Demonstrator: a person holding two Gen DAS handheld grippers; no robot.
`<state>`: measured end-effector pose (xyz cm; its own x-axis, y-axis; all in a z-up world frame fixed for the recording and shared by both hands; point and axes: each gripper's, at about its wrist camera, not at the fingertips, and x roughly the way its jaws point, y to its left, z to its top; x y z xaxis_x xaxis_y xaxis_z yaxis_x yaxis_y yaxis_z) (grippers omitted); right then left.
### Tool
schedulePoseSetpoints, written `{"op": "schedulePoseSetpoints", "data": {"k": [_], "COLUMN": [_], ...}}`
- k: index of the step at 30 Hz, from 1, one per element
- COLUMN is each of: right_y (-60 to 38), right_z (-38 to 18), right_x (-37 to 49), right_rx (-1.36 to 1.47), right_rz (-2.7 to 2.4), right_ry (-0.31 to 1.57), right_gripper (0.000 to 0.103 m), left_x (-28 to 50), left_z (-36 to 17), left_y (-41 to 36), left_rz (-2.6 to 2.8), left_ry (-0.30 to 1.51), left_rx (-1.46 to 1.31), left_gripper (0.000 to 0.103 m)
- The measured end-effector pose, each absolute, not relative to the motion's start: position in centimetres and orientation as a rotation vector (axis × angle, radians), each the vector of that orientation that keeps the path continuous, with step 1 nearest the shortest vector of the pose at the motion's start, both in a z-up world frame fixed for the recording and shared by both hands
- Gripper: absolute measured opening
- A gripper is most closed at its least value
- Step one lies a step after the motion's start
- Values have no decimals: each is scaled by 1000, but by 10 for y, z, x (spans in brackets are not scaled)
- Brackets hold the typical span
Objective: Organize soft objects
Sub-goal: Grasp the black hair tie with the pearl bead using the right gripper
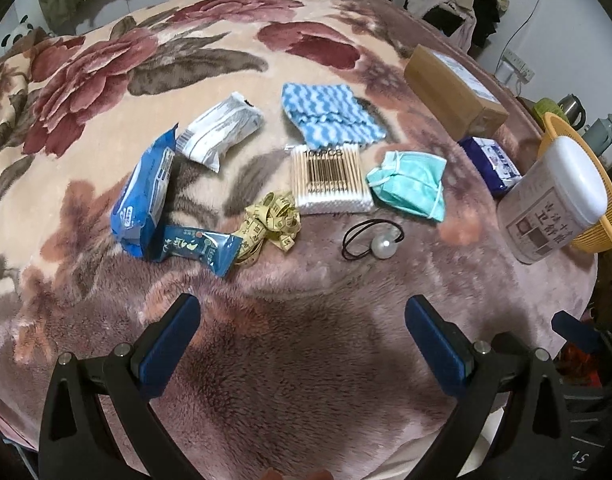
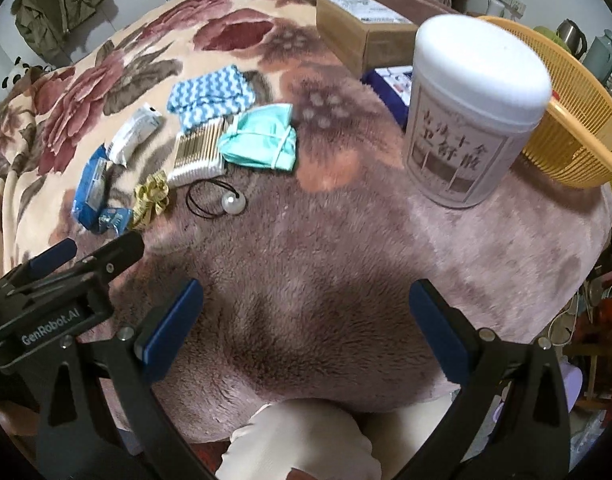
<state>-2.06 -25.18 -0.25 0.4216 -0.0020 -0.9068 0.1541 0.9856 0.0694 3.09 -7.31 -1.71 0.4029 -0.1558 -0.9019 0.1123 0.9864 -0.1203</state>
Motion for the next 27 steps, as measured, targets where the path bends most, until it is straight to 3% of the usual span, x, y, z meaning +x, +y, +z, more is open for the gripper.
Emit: {"op": "schedulePoseSetpoints", "data": {"k": [24,26,27], "right_y": [-240,-235,-232], "right_z": [-43,-46,-48], "right_x": [40,47,51], "right_rx": [123,112,107], "right_rz": [-21,7,23], "right_ry": [1186,1181,1184], "right_gripper": [103,101,92], "left_x": [57,57,57], "left_z": [-64,-66,-67], "left_y": [13,16,17], "left_rz": [-27,-27,-31], "left_ry": [1204,1205,1205], "left_rx": [-219,-226,-227], "left_gripper": [102,102,102]}}
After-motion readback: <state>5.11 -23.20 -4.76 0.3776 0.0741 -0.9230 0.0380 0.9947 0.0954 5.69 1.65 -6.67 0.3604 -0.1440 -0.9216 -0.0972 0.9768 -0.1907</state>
